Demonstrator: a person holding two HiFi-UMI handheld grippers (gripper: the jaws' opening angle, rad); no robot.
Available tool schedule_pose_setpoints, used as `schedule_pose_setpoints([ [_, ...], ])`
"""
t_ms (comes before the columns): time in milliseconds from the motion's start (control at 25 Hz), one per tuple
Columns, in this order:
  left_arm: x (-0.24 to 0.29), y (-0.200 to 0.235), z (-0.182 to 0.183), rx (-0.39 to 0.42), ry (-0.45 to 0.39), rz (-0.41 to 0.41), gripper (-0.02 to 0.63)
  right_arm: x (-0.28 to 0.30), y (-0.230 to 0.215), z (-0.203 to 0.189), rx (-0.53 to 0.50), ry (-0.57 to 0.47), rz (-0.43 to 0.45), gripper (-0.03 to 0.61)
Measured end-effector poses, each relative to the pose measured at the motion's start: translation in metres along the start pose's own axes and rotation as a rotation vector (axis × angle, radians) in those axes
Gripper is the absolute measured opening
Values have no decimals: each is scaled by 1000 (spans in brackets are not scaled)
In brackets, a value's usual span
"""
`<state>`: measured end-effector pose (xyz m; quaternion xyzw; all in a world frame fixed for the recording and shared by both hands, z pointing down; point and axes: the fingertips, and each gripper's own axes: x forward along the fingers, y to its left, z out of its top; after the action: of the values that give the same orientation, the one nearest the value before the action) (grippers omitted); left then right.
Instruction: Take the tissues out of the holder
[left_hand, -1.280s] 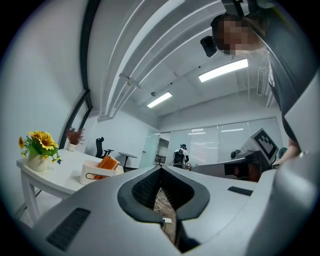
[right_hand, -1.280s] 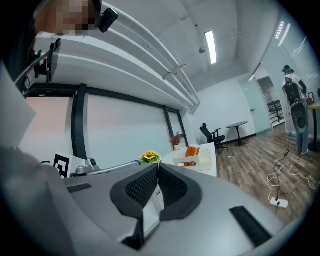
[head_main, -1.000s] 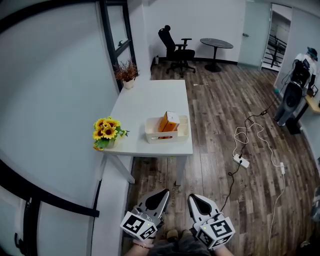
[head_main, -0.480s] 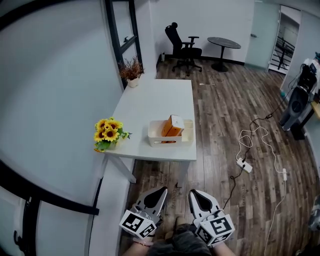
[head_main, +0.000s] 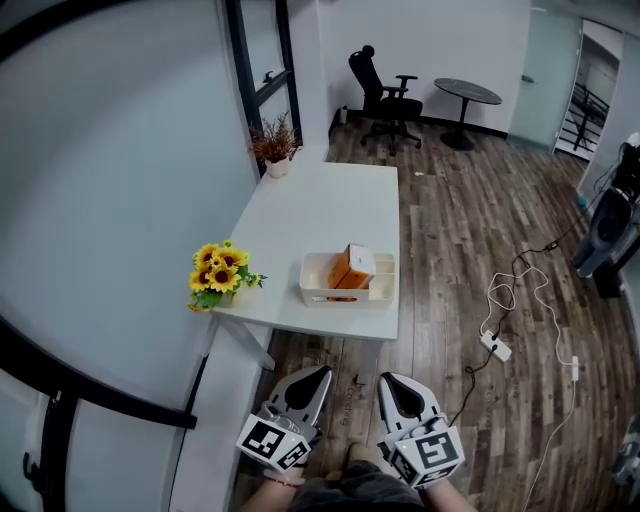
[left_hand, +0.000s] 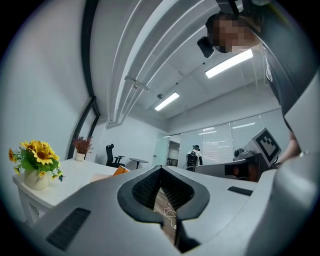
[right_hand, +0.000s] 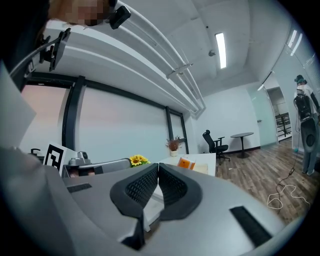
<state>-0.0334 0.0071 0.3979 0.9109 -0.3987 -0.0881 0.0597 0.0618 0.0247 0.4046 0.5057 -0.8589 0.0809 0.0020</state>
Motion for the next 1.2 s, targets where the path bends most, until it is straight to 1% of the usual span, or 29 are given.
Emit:
schedule_pose_setpoints([
  [120, 11, 3, -2, -3, 4, 9, 8, 7, -7, 1, 5, 0, 19, 6],
  [360, 32, 4, -4, 18, -3, 11, 8, 20, -23, -2, 11, 10, 43, 6],
  [520, 33, 12, -5, 15, -15, 39, 8, 29, -27, -9, 14, 26, 65, 6],
  [720, 31, 17, -8, 4, 3, 65, 8, 36, -28, -12, 31, 32, 84, 6],
  [920, 35, 26, -4, 18, 10, 73, 8, 47, -25, -11, 70, 86, 107, 6],
  [1040, 44, 34, -4, 16, 7, 66, 8, 56, -28, -15, 66, 100, 103, 6],
  [1160, 59, 44, -3, 13, 6, 45, 8, 69, -38, -15, 52, 72, 75, 6],
  [1200, 64, 47, -2, 11, 5, 37, 8, 72, -39, -13, 52, 83, 74, 6],
])
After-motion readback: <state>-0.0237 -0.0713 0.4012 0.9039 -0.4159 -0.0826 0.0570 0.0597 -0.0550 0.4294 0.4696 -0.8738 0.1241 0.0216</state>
